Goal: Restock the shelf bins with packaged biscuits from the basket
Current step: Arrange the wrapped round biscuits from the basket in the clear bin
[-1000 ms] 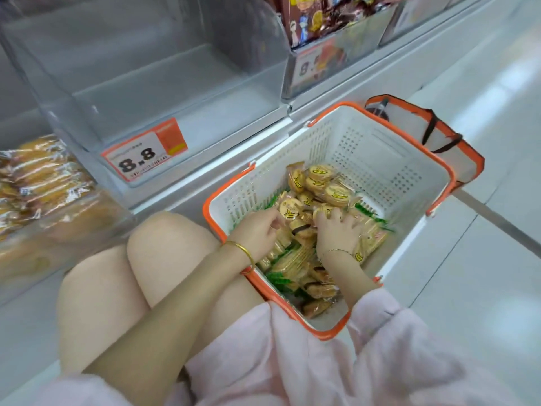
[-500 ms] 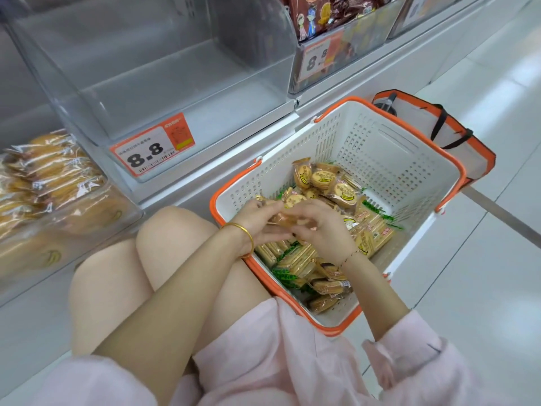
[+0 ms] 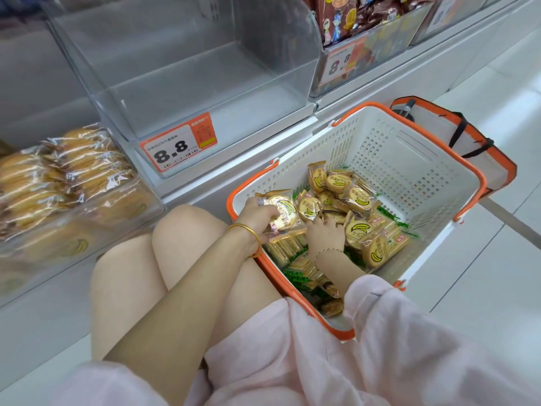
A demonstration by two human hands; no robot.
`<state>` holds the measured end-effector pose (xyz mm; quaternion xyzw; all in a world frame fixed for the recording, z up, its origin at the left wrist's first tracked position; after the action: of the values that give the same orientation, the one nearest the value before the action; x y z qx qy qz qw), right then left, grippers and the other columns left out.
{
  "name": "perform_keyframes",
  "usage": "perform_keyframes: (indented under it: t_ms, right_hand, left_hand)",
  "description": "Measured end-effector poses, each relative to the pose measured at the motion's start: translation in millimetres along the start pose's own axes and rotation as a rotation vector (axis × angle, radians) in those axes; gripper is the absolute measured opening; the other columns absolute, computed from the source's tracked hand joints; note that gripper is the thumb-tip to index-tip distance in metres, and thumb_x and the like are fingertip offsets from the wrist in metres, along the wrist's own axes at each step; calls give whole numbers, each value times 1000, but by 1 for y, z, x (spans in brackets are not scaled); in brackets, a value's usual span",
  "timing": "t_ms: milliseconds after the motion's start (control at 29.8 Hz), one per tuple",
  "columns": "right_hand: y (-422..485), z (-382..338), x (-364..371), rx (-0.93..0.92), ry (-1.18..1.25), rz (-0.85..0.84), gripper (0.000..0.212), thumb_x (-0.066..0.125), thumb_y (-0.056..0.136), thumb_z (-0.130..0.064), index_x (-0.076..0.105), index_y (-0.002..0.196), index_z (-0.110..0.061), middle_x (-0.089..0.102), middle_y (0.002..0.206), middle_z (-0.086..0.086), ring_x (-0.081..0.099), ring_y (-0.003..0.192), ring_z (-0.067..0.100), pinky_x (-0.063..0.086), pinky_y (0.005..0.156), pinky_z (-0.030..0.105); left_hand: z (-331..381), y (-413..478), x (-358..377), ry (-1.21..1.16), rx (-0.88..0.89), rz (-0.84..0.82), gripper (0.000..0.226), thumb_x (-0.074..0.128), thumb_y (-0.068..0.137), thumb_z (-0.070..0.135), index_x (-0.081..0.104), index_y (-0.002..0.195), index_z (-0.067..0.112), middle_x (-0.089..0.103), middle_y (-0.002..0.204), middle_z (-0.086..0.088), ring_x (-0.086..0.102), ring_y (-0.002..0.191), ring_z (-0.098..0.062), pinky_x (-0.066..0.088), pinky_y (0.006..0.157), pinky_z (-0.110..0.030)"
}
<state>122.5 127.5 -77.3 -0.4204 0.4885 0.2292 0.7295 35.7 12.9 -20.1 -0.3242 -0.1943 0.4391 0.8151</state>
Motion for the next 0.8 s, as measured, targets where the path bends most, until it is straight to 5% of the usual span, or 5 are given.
perform_keyframes:
  t_ms: [168,268,369,670,804]
  right_hand:
    - [-9,15,-36,29,562,195,29,46,93,-25,52,119,-14,63,102,3,59,91,27,48,73,35]
    - [-15,23,-61,66,1317,112,37,46,93,-17,48,129,-13,60,105,2,61,86,24,54,77,40]
    - [-27,15,-92,-28,1629,-18,21,44,90,-3,57,104,-11,58,88,7,57,69,20,52,61,36]
    - [-63,-54,-192,-427,1702,-165,33,51,59,-9,64,89,-16,61,77,2,58,65,14,50,54,25]
    - [-80,-91,-226,-684,1502,-184,41,55,58,-2,59,95,-19,66,84,-2,63,74,13,53,64,29]
  left_hand:
    - [16,-16,-6,-67,77,-15,26,50,84,-3,45,107,9,48,94,-15,50,75,-25,50,77,-44]
    - [44,-34,-25,-82,147,0,23,44,83,-10,45,84,13,50,79,-13,52,67,-23,53,63,-37]
    - [76,-64,-48,42,209,-12,26,42,82,-13,43,77,12,47,68,-10,50,58,-21,53,50,-31]
    - [129,-158,-135,300,359,-27,23,50,78,-5,38,68,13,37,58,-4,39,47,-14,34,41,-15]
    - [142,-193,-185,329,415,60,35,52,60,10,45,94,7,47,83,-15,54,69,-27,51,62,-36]
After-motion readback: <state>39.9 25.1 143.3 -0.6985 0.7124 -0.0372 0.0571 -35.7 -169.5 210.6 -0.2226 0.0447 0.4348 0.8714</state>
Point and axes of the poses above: each hand's wrist, its own y-axis towards the middle knuckle, its own x-axis out of the palm, z = x × y, the point moved 4 cm from there along y, towards the middle knuckle
